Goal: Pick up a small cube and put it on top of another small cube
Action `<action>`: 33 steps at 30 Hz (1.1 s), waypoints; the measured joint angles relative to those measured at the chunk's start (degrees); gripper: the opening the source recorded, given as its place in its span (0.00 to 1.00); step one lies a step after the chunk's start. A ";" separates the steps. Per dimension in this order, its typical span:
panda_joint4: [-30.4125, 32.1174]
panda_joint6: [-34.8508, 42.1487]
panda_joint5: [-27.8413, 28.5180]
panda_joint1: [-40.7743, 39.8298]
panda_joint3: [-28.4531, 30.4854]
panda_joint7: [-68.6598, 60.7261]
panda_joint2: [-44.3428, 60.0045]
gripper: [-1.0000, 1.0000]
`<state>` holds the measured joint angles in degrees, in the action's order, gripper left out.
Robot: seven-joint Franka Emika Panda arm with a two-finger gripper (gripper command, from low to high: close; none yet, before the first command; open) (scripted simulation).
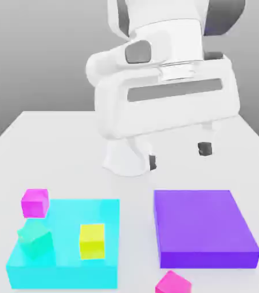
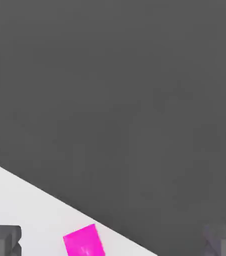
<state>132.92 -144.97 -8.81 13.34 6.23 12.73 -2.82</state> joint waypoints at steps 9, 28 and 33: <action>0.69 -6.26 3.23 1.20 -1.07 -9.40 17.97 0.50; 1.81 -6.49 5.42 0.55 -0.22 -10.51 19.67 0.00; 5.90 -0.81 7.27 -2.37 3.84 -9.44 9.74 0.00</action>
<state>138.82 -145.78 -1.54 10.97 10.08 3.29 6.92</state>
